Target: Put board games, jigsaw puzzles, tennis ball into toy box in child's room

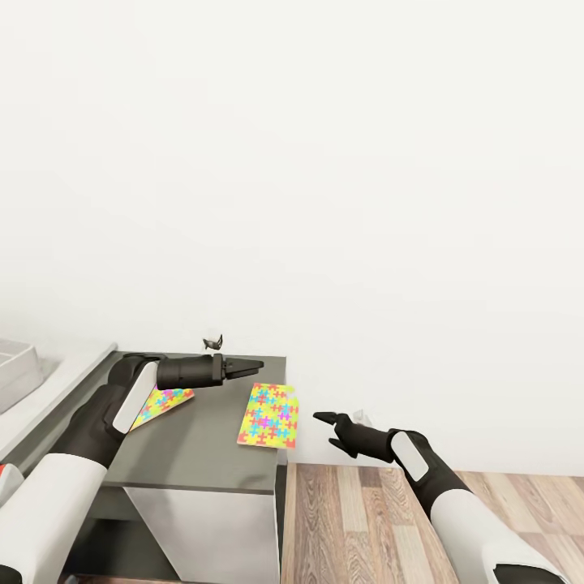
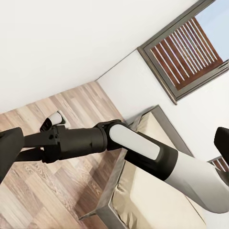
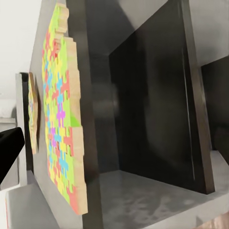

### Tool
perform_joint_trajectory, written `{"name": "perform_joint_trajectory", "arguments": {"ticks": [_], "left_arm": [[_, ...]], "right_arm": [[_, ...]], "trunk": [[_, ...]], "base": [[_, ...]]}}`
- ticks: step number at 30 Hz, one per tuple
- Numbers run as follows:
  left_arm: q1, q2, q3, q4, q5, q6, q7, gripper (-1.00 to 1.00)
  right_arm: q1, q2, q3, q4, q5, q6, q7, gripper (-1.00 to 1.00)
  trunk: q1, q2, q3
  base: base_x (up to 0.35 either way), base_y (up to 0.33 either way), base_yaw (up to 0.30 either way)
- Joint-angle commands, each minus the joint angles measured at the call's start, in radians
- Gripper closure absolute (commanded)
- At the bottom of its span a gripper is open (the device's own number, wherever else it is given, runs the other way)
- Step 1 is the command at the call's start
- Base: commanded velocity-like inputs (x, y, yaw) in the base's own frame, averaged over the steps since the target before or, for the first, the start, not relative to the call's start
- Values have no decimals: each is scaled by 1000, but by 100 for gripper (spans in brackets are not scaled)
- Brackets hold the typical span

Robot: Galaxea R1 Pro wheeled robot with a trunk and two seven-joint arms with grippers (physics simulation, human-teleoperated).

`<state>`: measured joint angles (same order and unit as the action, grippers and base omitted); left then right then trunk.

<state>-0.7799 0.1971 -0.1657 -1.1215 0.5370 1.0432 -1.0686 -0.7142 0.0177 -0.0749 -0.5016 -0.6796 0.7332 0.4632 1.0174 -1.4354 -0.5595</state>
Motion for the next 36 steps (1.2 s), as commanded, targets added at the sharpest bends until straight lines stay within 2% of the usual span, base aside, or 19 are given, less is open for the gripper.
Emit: {"name": "perform_joint_trajectory", "arguments": {"ticks": [1, 17, 25, 36], "left_arm": [[-1, 1, -2, 0, 1, 4, -2, -100], [-1, 1, -2, 0, 1, 4, -2, -100], [-1, 1, -2, 0, 1, 4, -2, -100], [-1, 1, -1, 0, 2, 4, -2, -100]], "right_arm": [[-1, 1, -8, -1, 2, 7, 1, -100], [-1, 1, -6, -2, 2, 6, 21, -100], [-1, 1, 17, -2, 2, 4, 45, -100], [-1, 1, 22, -2, 2, 3, 48, -100]], "trunk": [[0, -1, -1], [0, -1, -1], [0, -1, -1], [0, -1, -1]], "base": [[0, 0, 0], [0, 7, 0], [0, 0, 0], [0, 75, 32]]}}
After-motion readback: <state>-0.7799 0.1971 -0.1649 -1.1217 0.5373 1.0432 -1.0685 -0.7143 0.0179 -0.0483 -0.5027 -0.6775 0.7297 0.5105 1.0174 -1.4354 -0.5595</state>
